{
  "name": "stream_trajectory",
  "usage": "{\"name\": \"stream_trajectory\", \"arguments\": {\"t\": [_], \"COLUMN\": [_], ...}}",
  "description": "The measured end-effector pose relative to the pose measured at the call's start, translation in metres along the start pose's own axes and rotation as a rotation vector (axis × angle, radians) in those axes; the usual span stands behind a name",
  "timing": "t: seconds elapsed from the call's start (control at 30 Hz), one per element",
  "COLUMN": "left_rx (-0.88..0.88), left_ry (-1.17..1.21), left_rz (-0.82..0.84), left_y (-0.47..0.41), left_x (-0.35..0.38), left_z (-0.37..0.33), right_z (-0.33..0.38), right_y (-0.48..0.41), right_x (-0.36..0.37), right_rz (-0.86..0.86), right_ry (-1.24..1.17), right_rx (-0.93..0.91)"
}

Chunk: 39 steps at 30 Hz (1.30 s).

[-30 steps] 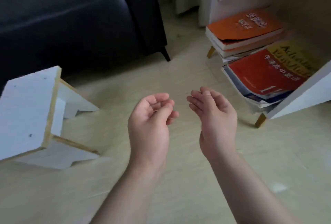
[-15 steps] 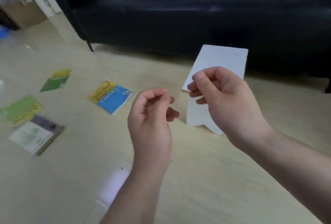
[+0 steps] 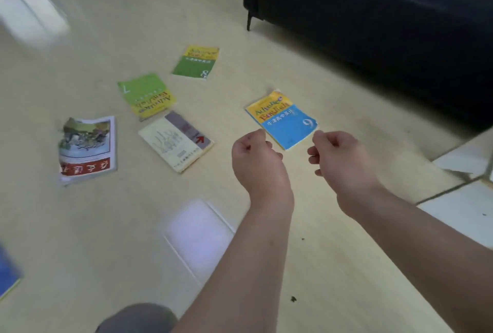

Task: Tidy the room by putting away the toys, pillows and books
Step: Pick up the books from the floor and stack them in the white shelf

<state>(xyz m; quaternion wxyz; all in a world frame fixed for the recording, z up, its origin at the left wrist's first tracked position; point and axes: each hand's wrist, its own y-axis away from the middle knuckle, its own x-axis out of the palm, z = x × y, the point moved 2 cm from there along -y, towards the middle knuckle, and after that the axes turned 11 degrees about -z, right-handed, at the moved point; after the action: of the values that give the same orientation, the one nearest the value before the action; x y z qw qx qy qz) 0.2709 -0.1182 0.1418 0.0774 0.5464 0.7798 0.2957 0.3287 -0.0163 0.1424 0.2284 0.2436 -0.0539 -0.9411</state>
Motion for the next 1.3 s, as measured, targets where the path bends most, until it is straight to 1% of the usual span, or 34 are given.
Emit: {"name": "stream_trajectory", "arguments": {"t": [0.07,0.1,0.2,0.33,0.43,0.53,0.6,0.7,0.77,0.83,0.9,1.0,1.03,1.13,1.2,1.3], "left_rx": [-0.08,-0.108,-0.143,-0.167,-0.175,-0.152,-0.125,-0.057,0.0,0.046,0.075,0.087,0.091,0.104,0.071,0.042], "left_ry": [0.008,0.0,-0.028,-0.1,-0.145,-0.234,-0.312,-0.505,-0.676,-0.811,-0.898,-0.932,-0.932,-0.955,-0.989,-1.021], "left_rz": [-0.009,0.004,-0.042,-0.148,-0.2,-0.245,-0.285,-0.329,-0.33,-0.344,-0.364,-0.389,-0.403,-0.489,-0.548,-0.574], "left_y": [-0.041,-0.053,-0.115,-0.184,-0.225,-0.271,-0.306,-0.358,-0.388,-0.414,-0.442,-0.474,-0.48,-0.488,-0.482,-0.465], "left_x": [-0.018,-0.025,-0.064,-0.106,-0.125,-0.134,-0.145,-0.171,-0.185,-0.195,-0.203,-0.213,-0.218,-0.248,-0.276,-0.303], "left_z": [-0.036,-0.047,-0.09,-0.116,-0.119,-0.113,-0.105,-0.087,-0.081,-0.083,-0.084,-0.083,-0.083,-0.083,-0.076,-0.059], "right_z": [0.023,0.033,0.074,0.106,0.113,0.105,0.092,0.062,0.042,0.023,0.007,-0.015,-0.019,-0.03,-0.033,-0.028], "right_y": [0.011,0.016,0.03,0.036,0.034,0.02,0.005,-0.028,-0.048,-0.061,-0.065,-0.074,-0.08,-0.105,-0.107,-0.093], "right_x": [0.049,0.061,0.122,0.189,0.244,0.306,0.35,0.412,0.443,0.466,0.484,0.499,0.503,0.512,0.514,0.509], "right_rz": [0.031,0.048,0.126,0.227,0.381,0.512,0.539,0.509,0.442,0.435,0.469,0.474,0.472,0.491,0.538,0.639], "right_ry": [0.064,0.088,0.227,0.384,0.518,0.607,0.658,0.799,0.907,1.02,1.115,1.197,1.204,1.107,0.97,0.701], "right_rx": [0.027,0.036,-0.054,-0.152,-0.195,-0.204,-0.184,-0.16,-0.176,-0.207,-0.241,-0.234,-0.243,-0.152,-0.096,-0.005]}}
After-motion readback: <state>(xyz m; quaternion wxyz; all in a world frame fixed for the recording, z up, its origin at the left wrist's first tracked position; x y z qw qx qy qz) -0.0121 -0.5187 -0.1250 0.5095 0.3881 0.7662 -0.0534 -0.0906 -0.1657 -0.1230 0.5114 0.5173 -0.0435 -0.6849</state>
